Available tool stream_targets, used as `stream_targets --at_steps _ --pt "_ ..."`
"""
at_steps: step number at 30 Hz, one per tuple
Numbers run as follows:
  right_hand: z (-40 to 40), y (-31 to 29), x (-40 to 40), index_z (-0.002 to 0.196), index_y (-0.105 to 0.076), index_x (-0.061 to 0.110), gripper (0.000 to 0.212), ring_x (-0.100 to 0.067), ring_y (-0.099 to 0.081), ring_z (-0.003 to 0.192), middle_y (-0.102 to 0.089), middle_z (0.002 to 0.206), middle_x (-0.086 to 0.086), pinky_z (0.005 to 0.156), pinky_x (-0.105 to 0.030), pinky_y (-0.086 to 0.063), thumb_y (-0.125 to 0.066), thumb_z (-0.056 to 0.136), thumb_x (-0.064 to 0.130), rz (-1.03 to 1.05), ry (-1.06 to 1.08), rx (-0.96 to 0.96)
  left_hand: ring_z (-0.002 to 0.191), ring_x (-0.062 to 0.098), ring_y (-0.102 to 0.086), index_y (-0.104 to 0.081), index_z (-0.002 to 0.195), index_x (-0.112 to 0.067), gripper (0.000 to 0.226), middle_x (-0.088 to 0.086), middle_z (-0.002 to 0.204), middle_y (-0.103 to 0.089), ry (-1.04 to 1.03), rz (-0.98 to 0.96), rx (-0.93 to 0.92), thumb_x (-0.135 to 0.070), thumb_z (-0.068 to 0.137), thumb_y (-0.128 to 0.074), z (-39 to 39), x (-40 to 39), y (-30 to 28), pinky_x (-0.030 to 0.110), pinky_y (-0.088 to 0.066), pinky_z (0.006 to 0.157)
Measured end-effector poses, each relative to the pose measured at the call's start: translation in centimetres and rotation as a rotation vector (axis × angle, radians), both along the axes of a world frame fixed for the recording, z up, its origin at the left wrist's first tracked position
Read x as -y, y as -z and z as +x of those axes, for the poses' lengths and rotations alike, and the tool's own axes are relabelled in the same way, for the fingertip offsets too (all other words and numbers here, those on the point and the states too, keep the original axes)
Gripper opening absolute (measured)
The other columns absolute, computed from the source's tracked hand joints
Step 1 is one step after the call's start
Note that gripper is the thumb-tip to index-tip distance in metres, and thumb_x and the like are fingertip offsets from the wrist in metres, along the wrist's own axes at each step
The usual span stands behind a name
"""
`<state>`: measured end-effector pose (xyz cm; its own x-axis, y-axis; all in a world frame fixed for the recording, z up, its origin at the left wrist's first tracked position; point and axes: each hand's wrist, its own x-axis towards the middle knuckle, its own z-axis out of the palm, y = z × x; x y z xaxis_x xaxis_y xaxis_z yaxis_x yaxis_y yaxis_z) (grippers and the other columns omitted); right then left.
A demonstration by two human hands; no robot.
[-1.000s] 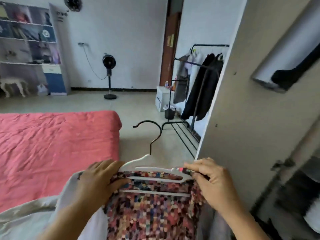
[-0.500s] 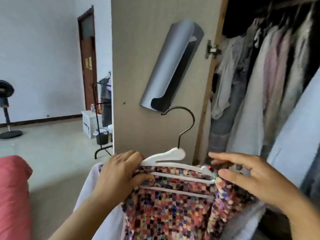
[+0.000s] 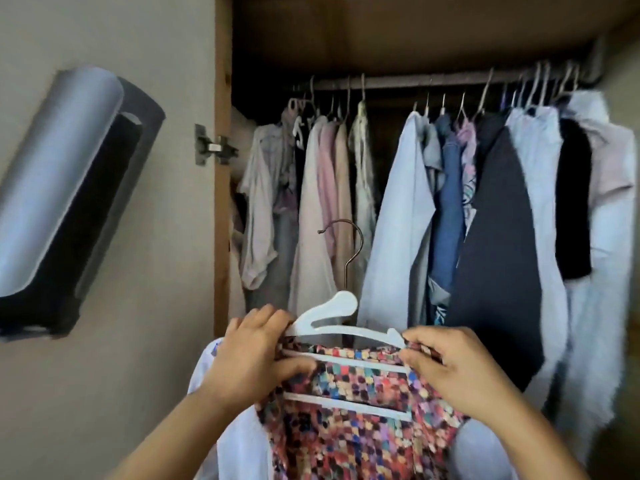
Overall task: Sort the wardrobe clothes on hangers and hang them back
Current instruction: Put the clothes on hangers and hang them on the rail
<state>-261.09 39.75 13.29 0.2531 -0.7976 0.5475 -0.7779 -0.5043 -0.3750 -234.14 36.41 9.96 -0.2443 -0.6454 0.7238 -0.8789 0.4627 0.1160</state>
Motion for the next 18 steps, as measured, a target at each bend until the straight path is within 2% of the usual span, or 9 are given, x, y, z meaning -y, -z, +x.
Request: stream_targets --at_steps 2,4,6,9,11,13,14,15,18 --pt "-0.5 -0.3 0.5 0.084 -0.066 0.017 0.011 -0.013 -0.058 0.062 -0.065 0.070 0.001 0.061 -0.035 -0.049 -0.065 0.087 0.027 -0.046 0.093 0.029 0.091 0.006 -0.049 -0.055 0.114 -0.031 0.067 -0.017 0.097 -0.056 0.119 -0.084 -0.056 -0.081 0.074 -0.036 -2.7 1.7 -1.4 0.032 -0.039 0.083" --pt "-0.7 -0.9 1.0 0.082 -0.065 0.017 0.013 -0.011 -0.056 0.060 -0.064 0.068 0.003 0.058 -0.031 -0.045 -0.062 0.088 0.028 -0.076 0.163 0.008 0.101 -0.011 -0.036 -0.051 0.129 -0.031 0.073 -0.022 0.110 -0.050 0.248 -0.081 -0.187 -0.078 0.076 -0.036 -5.6 2.8 -3.3 0.033 -0.032 0.099" --pt "-0.8 -1.4 1.6 0.084 -0.064 0.016 0.015 -0.012 -0.056 0.062 -0.063 0.068 0.001 0.059 -0.029 -0.044 -0.059 0.090 0.029 -0.112 0.236 -0.026 0.109 -0.013 -0.035 -0.048 0.134 -0.029 0.075 -0.023 0.121 -0.049 0.329 -0.048 -0.296 -0.075 0.076 -0.035 -8.3 4.3 -4.9 0.030 -0.032 0.105" --pt "-0.4 -2.1 2.2 0.086 -0.060 0.019 0.014 -0.015 -0.058 0.067 -0.063 0.070 0.002 0.064 -0.033 -0.046 -0.055 0.091 0.031 -0.146 0.353 -0.044 0.112 0.005 -0.052 -0.054 0.127 -0.024 0.064 -0.012 0.122 -0.059 0.383 -0.043 -0.400 -0.068 0.080 -0.047 -11.4 6.5 -6.4 0.029 -0.044 0.095" --pt "-0.3 -2.3 2.5 0.088 -0.059 0.020 0.015 -0.019 -0.060 0.074 -0.065 0.075 0.002 0.069 -0.034 -0.049 -0.053 0.092 0.033 -0.117 0.397 -0.062 0.099 0.010 -0.058 -0.059 0.115 -0.023 0.039 -0.009 0.107 -0.064 0.396 -0.068 -0.419 -0.050 0.087 -0.057 -12.6 7.8 -7.3 0.029 -0.048 0.084" --pt "-0.5 -2.6 2.5 0.086 -0.059 0.017 0.016 -0.019 -0.061 0.073 -0.065 0.075 0.001 0.068 -0.032 -0.049 -0.056 0.089 0.032 -0.044 0.386 -0.056 0.080 0.015 -0.062 -0.059 0.096 -0.027 0.011 -0.006 0.085 -0.065 0.472 -0.079 -0.454 -0.036 0.091 -0.057 -13.2 9.0 -8.1 0.033 -0.051 0.073" --pt "-0.7 -2.8 2.3 0.085 -0.062 0.016 0.012 -0.016 -0.063 0.072 -0.066 0.075 0.000 0.068 -0.031 -0.051 -0.060 0.088 0.028 0.029 0.331 -0.004 0.072 0.018 -0.062 -0.056 0.089 -0.026 0.004 -0.004 0.075 -0.062 0.545 -0.071 -0.509 -0.029 0.092 -0.055 -13.3 9.3 -8.4 0.034 -0.053 0.068" --pt "-0.8 -3.1 2.2 0.086 -0.067 0.017 0.006 -0.011 -0.066 0.072 -0.070 0.077 0.001 0.070 -0.027 -0.054 -0.063 0.086 0.021 0.122 0.254 0.063 0.066 0.019 -0.062 -0.053 0.084 -0.023 0.009 -0.002 0.070 -0.059 0.621 -0.060 -0.573 -0.019 0.092 -0.055 -13.5 9.6 -8.8 0.031 -0.054 0.065" --pt "-0.8 -3.3 1.3 0.090 -0.073 0.016 0.018 -0.006 -0.070 0.078 -0.074 0.084 -0.001 0.075 -0.020 -0.055 -0.061 0.086 0.003 0.323 0.099 0.242 0.049 0.011 -0.054 -0.055 0.081 -0.018 0.022 0.001 0.068 -0.057 0.755 0.021 -0.641 0.000 0.093 -0.050 -14.3 9.8 -9.2 0.018 -0.047 0.055"
